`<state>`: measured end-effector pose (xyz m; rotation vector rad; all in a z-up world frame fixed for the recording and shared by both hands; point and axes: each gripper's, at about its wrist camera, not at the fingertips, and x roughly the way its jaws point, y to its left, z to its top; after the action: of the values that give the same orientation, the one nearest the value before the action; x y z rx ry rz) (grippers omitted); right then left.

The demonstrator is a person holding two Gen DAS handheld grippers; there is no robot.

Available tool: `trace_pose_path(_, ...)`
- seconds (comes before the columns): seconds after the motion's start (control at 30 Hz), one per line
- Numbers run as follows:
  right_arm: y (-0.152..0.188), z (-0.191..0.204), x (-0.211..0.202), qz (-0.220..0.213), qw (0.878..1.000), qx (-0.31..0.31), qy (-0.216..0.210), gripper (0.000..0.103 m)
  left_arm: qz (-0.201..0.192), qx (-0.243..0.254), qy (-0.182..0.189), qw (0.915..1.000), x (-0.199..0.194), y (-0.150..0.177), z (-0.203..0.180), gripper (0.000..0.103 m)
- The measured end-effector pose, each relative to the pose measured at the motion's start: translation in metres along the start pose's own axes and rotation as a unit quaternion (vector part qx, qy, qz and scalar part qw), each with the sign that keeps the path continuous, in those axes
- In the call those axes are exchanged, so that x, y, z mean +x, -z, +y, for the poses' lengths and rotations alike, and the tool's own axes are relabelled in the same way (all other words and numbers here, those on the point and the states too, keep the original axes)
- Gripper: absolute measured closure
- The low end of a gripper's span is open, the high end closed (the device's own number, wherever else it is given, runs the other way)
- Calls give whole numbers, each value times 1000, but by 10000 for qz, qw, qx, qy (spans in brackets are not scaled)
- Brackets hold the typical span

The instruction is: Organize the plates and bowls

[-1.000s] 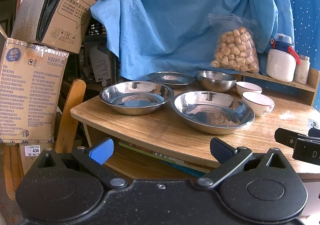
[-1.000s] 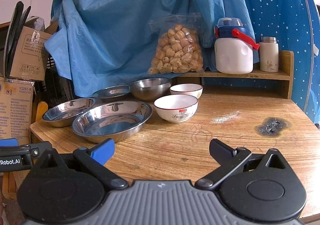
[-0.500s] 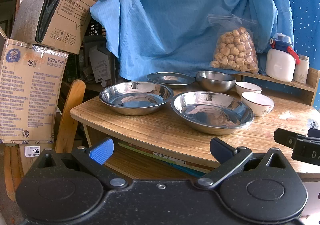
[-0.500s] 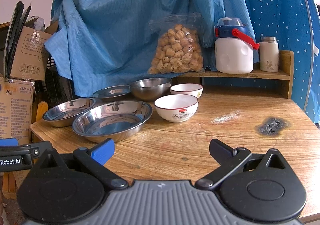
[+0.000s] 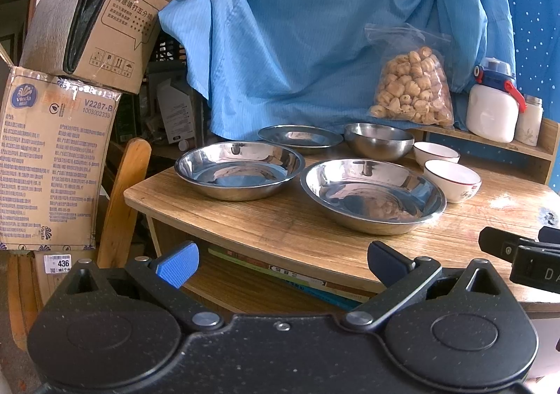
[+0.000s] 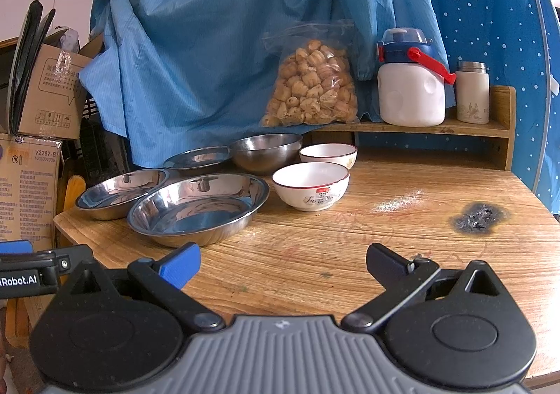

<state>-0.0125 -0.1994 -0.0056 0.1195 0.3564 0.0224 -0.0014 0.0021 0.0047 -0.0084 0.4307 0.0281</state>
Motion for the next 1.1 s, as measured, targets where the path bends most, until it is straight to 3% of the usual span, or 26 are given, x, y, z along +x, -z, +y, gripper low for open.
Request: trace_pose_path(1.1, 0, 2, 0, 44, 10000, -34, -25, 0, 47, 1, -23, 10000, 1, 1, 3, 1)
